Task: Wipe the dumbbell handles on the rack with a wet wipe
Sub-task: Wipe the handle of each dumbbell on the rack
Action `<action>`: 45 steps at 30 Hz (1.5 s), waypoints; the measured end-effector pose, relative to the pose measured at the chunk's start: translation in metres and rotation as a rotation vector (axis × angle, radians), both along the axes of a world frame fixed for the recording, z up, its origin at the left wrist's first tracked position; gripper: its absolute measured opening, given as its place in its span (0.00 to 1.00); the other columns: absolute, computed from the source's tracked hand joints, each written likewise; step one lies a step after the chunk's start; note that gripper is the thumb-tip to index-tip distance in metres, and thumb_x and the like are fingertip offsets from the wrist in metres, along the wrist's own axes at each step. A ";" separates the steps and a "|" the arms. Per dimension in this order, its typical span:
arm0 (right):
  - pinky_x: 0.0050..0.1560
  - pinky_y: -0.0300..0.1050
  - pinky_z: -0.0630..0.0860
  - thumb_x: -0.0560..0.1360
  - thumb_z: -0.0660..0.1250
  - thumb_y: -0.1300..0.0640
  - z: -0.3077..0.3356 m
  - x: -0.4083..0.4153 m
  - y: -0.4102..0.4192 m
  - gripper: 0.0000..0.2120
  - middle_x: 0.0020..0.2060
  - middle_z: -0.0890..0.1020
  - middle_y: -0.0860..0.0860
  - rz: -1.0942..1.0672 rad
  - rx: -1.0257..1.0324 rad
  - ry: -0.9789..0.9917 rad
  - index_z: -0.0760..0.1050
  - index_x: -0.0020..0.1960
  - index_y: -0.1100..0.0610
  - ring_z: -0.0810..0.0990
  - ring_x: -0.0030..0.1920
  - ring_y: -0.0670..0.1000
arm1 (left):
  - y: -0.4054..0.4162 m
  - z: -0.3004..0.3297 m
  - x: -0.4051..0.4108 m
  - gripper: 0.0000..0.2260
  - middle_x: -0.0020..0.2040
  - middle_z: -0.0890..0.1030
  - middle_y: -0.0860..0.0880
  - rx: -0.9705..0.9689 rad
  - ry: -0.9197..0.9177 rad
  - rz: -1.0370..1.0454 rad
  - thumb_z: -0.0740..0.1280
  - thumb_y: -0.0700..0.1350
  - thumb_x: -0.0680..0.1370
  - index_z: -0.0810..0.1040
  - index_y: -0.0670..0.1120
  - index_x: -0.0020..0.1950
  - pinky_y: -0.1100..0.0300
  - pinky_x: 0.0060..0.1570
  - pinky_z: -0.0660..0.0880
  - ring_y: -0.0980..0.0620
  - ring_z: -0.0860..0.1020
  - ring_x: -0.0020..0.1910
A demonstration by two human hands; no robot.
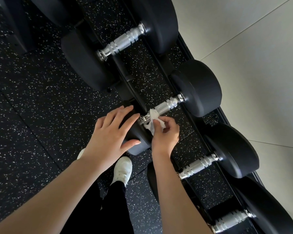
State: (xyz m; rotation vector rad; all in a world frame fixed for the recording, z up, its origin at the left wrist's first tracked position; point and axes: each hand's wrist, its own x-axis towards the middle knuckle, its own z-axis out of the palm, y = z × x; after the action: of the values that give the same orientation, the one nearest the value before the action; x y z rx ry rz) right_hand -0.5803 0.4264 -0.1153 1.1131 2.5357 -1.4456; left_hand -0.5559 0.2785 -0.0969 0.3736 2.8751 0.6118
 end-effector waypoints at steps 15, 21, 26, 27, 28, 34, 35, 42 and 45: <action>0.45 0.44 0.80 0.70 0.72 0.66 0.000 -0.008 0.000 0.12 0.40 0.81 0.49 -0.268 -0.261 -0.035 0.78 0.40 0.49 0.81 0.43 0.49 | 0.000 0.000 0.001 0.29 0.71 0.67 0.48 -0.004 -0.016 -0.005 0.65 0.60 0.73 0.69 0.49 0.71 0.45 0.57 0.70 0.45 0.66 0.69; 0.45 0.39 0.79 0.70 0.70 0.68 0.009 -0.035 0.018 0.12 0.47 0.82 0.51 -0.429 -0.332 0.070 0.78 0.40 0.51 0.81 0.50 0.50 | -0.002 -0.001 0.000 0.29 0.72 0.66 0.49 -0.028 -0.028 -0.023 0.55 0.63 0.75 0.67 0.49 0.72 0.46 0.58 0.69 0.46 0.65 0.70; 0.48 0.40 0.79 0.72 0.69 0.69 0.016 -0.052 0.028 0.09 0.43 0.82 0.49 -0.516 -0.463 0.145 0.79 0.47 0.58 0.82 0.47 0.48 | -0.001 -0.002 0.000 0.29 0.72 0.66 0.49 -0.029 -0.019 -0.025 0.55 0.63 0.75 0.67 0.49 0.72 0.46 0.58 0.68 0.46 0.65 0.70; 0.50 0.42 0.79 0.72 0.69 0.69 0.016 -0.050 0.027 0.09 0.45 0.82 0.50 -0.524 -0.508 0.150 0.78 0.47 0.56 0.82 0.48 0.48 | -0.001 -0.003 0.000 0.29 0.72 0.65 0.49 -0.029 -0.020 -0.024 0.55 0.63 0.75 0.67 0.49 0.72 0.46 0.58 0.68 0.46 0.65 0.70; 0.51 0.46 0.79 0.72 0.69 0.68 0.016 -0.049 0.024 0.09 0.48 0.81 0.51 -0.528 -0.552 0.147 0.77 0.47 0.55 0.81 0.51 0.49 | -0.001 -0.003 0.000 0.29 0.73 0.65 0.49 -0.028 -0.022 -0.023 0.56 0.63 0.75 0.67 0.49 0.72 0.46 0.58 0.68 0.46 0.65 0.70; 0.53 0.49 0.79 0.73 0.70 0.61 0.012 -0.050 0.020 0.05 0.51 0.81 0.53 -0.519 -0.615 0.168 0.75 0.45 0.54 0.81 0.53 0.50 | -0.001 -0.003 0.000 0.29 0.72 0.66 0.49 -0.030 -0.019 -0.023 0.55 0.63 0.75 0.68 0.49 0.72 0.46 0.58 0.68 0.46 0.65 0.70; 0.52 0.47 0.78 0.73 0.70 0.62 0.010 -0.053 0.021 0.05 0.48 0.81 0.53 -0.519 -0.612 0.179 0.75 0.45 0.55 0.81 0.50 0.50 | -0.001 -0.004 0.000 0.29 0.72 0.66 0.49 -0.028 -0.019 -0.023 0.55 0.63 0.75 0.68 0.49 0.72 0.46 0.58 0.68 0.46 0.65 0.70; 0.49 0.39 0.76 0.75 0.66 0.64 -0.002 -0.050 0.035 0.05 0.45 0.79 0.52 -0.425 -0.920 0.207 0.70 0.46 0.57 0.79 0.47 0.48 | -0.002 -0.007 0.001 0.29 0.73 0.66 0.49 -0.027 -0.001 -0.027 0.55 0.63 0.75 0.67 0.49 0.72 0.46 0.59 0.68 0.46 0.65 0.70; 0.54 0.41 0.75 0.76 0.65 0.64 -0.007 -0.042 0.042 0.04 0.47 0.78 0.52 -0.338 -1.001 0.174 0.70 0.48 0.58 0.78 0.47 0.48 | -0.002 -0.007 0.002 0.29 0.73 0.66 0.49 -0.016 0.013 -0.021 0.56 0.63 0.75 0.67 0.49 0.72 0.46 0.59 0.67 0.46 0.65 0.70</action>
State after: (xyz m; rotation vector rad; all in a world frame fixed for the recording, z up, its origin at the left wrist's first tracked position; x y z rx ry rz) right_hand -0.6227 0.4686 -0.1219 1.2120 1.2931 -2.5068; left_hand -0.5540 0.2770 -0.1043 0.4061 2.8829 0.5847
